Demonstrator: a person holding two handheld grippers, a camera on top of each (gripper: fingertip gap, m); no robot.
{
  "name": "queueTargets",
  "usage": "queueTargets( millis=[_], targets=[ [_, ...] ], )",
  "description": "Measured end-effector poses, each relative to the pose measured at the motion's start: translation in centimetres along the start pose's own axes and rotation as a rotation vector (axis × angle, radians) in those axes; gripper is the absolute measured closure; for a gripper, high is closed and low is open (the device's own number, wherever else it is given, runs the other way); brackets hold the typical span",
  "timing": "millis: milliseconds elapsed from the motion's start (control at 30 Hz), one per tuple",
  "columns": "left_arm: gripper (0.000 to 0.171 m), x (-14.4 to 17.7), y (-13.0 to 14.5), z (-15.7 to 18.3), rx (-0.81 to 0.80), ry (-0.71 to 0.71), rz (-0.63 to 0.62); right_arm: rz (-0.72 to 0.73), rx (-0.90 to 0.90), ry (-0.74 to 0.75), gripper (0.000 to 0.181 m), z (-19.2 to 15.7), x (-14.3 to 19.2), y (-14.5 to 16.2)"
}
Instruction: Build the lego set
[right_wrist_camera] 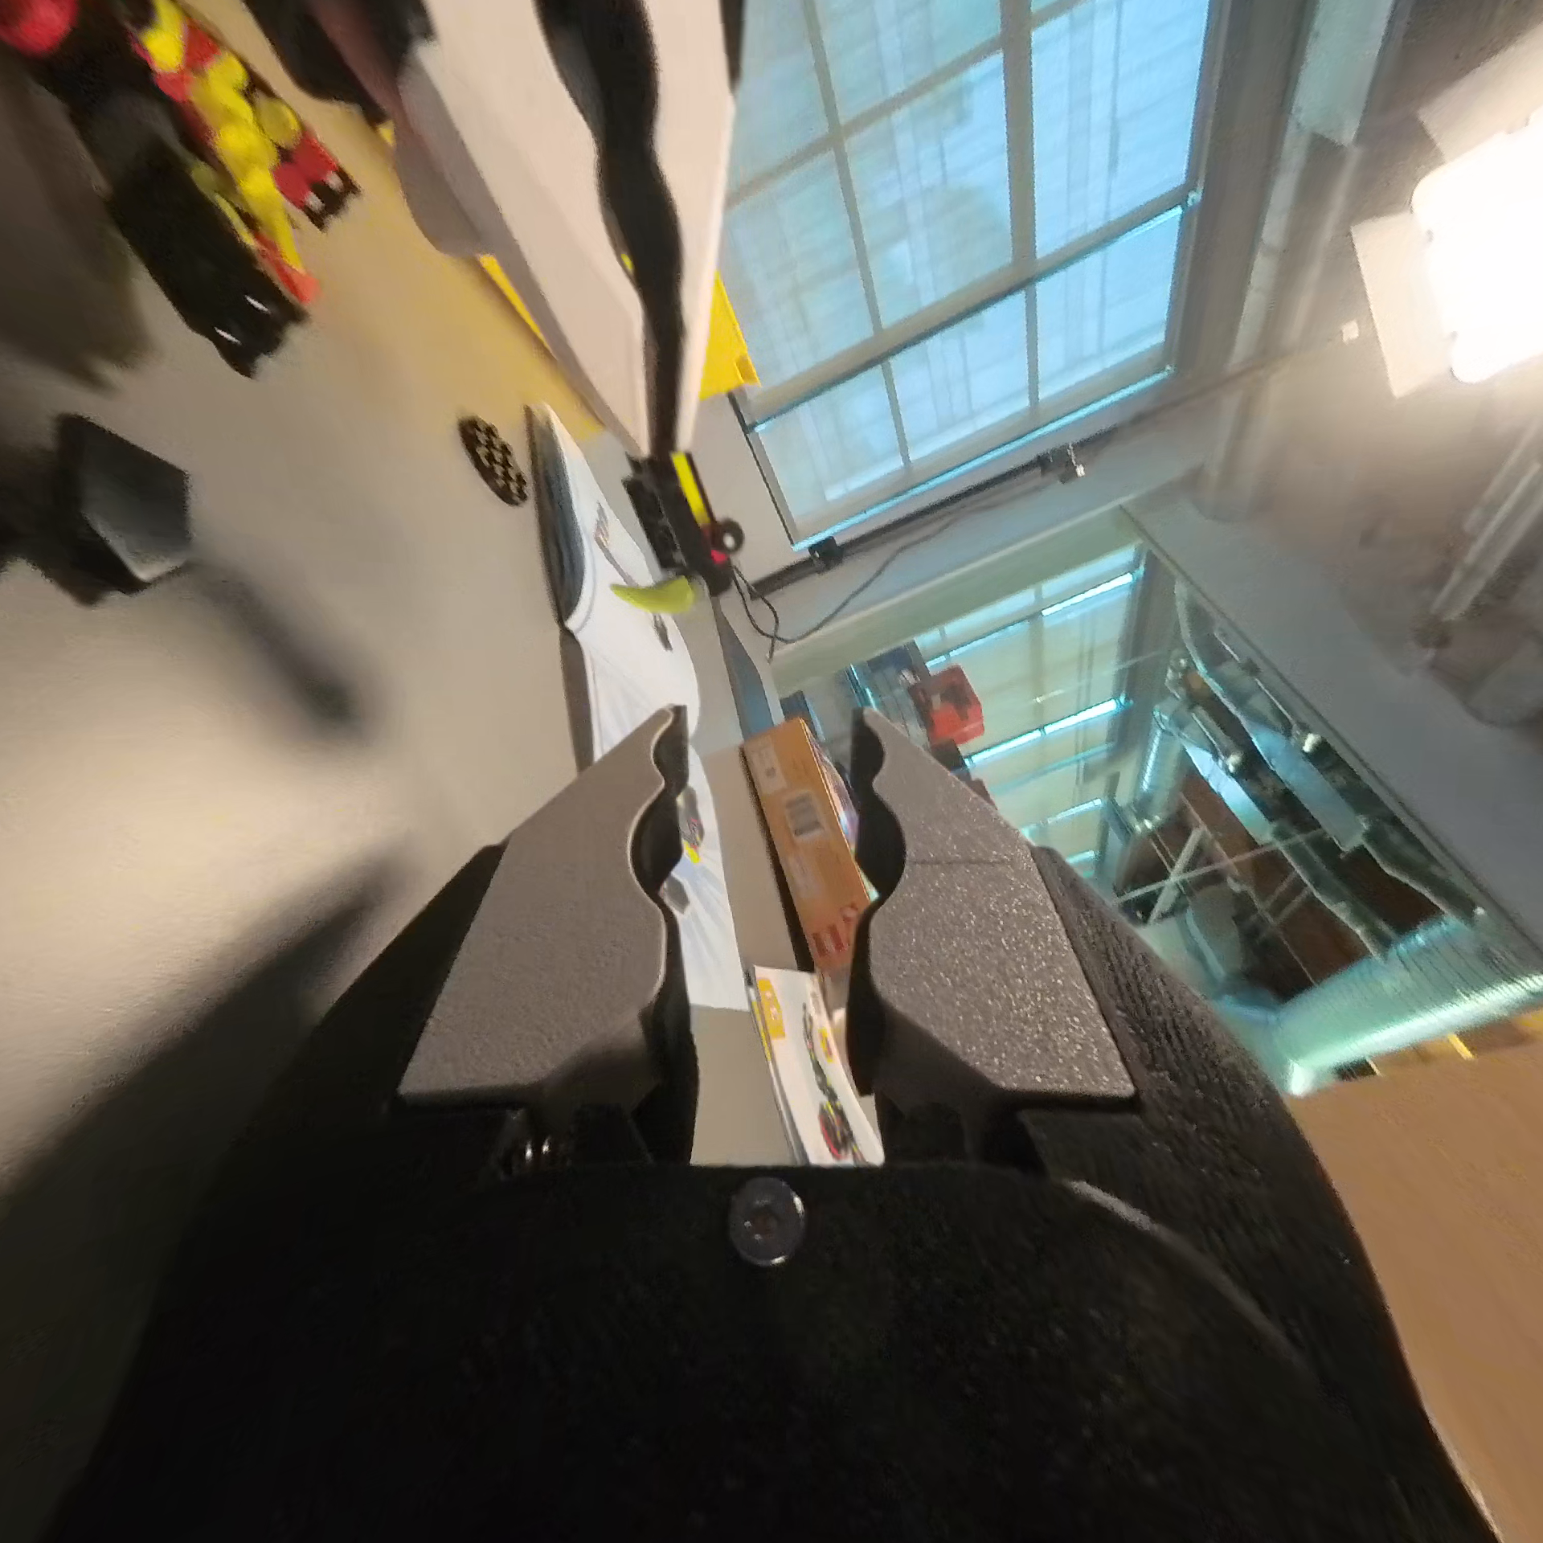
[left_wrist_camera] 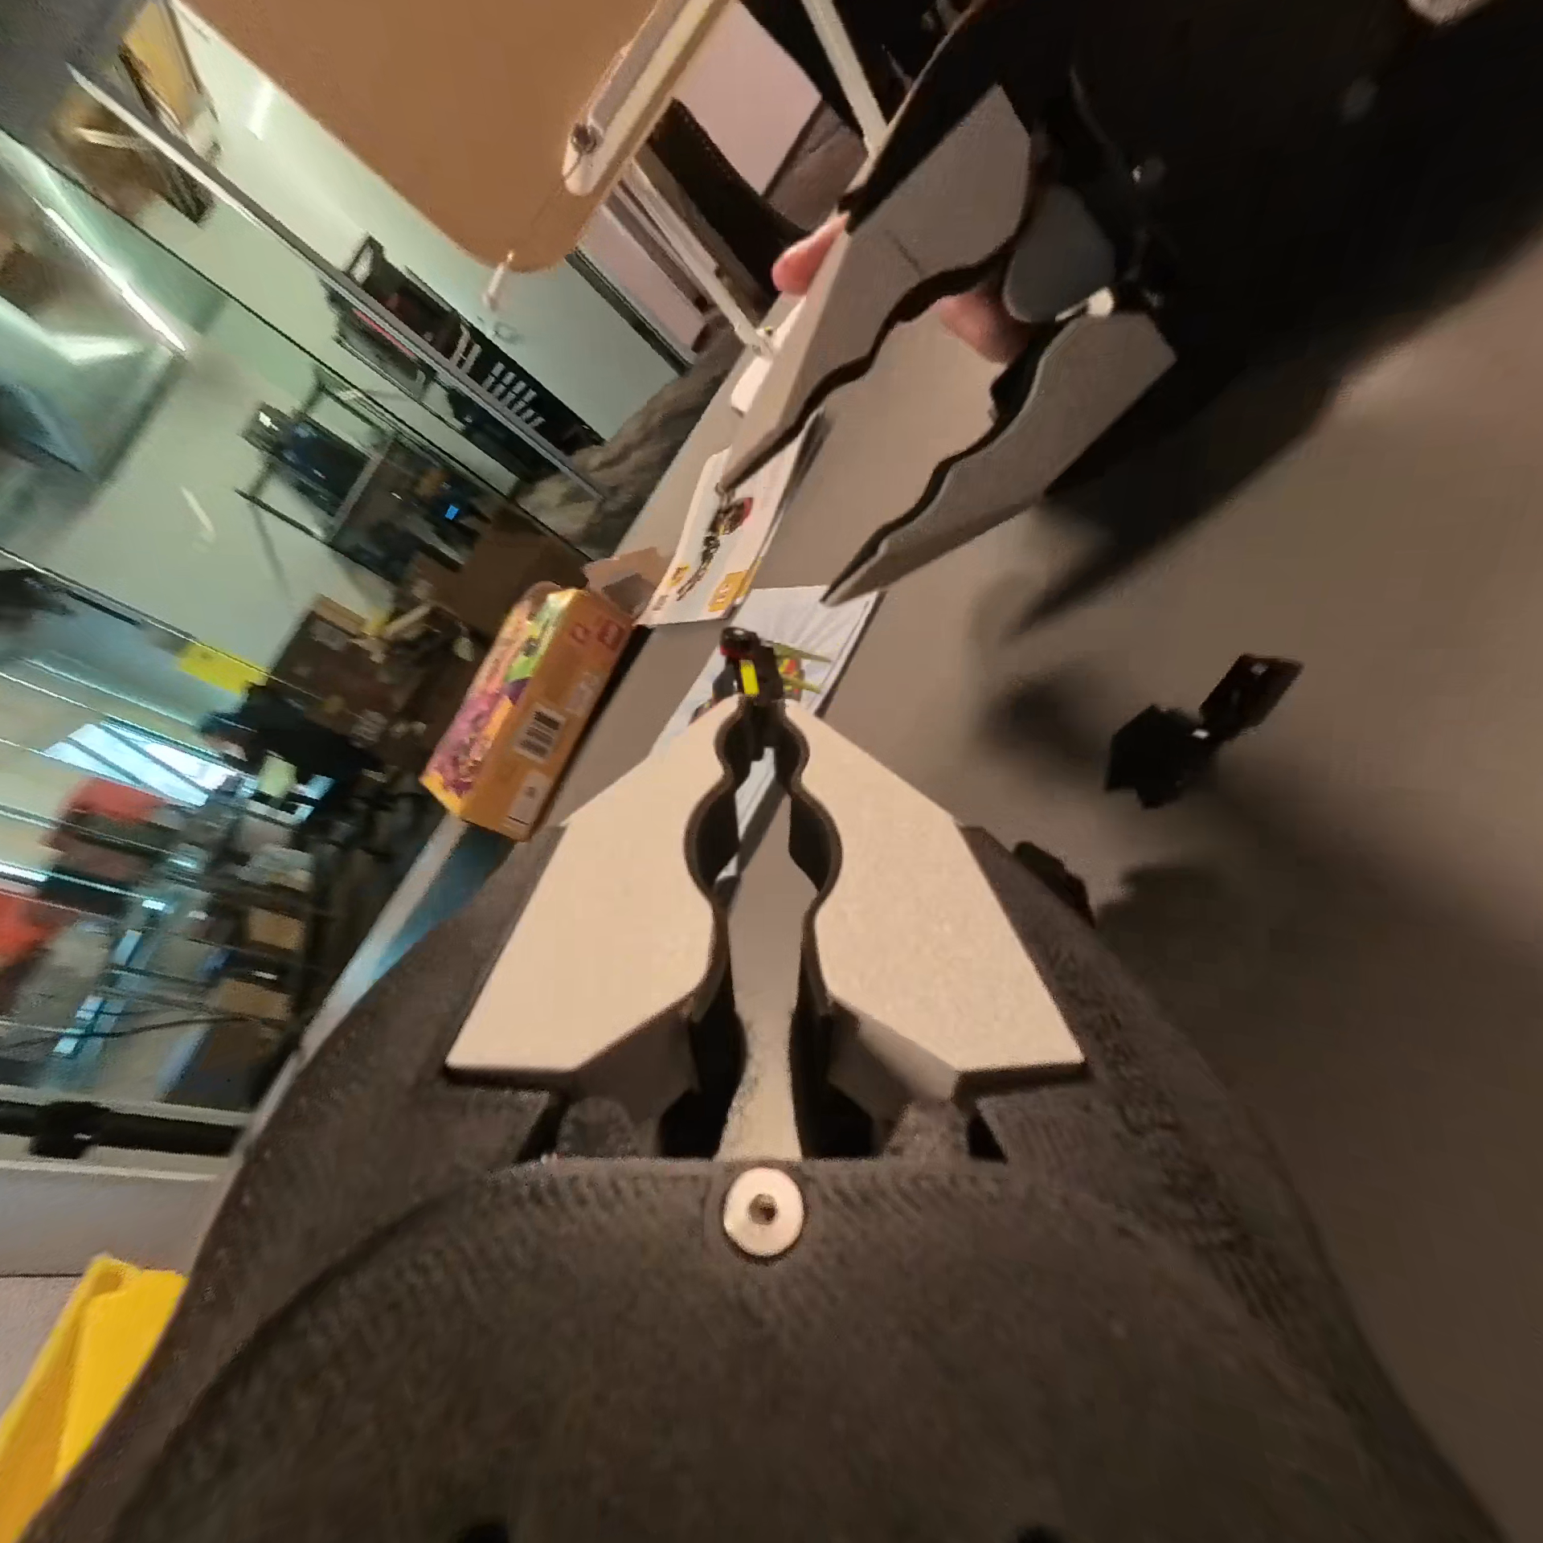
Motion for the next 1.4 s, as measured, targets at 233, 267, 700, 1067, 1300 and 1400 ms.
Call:
queueTargets(
  millis=[233,267,700,1067,1300,1400],
  targets=[
    [0.168,0.0,0.7,0.0,-0.039,-0.003,0.09,-0.127,-0.001,0.078,0.146,0.8,-0.3,1.4],
    [0.168,0.0,0.7,0.2,-0.04,0.012,0.096,-0.145,-0.003,0.087,0.147,0.8,-0.4,1.6],
    [0.168,0.4,1.5,-0.9,0.014,0.011,0.123,-0.291,-0.026,0.171,0.149,1.6,-1.1,3.0],
    [0.168,0.3,2.5,-2.2,0.064,-0.03,0.107,-0.311,-0.005,0.173,0.149,1.6,-1.1,3.2],
    [0.168,0.4,2.1,-2.0,0.017,-0.053,0.137,-0.375,0.018,0.202,0.148,1.2,-0.9,2.4],
    [0.168,0.8,1.8,-2.0,0.0,-0.073,0.177,-0.362,0.014,0.193,0.147,0.5,-1.2,1.1]
  ],
)
Point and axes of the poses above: each gripper's, where its closed fingertips meet, x back along the fingers, y out of its underside, z = x × y across the jaws, the point moved 7 cm from there along x, back along the fingers, and after that the axes turned 1 degree about z, right-handed, at the moved point
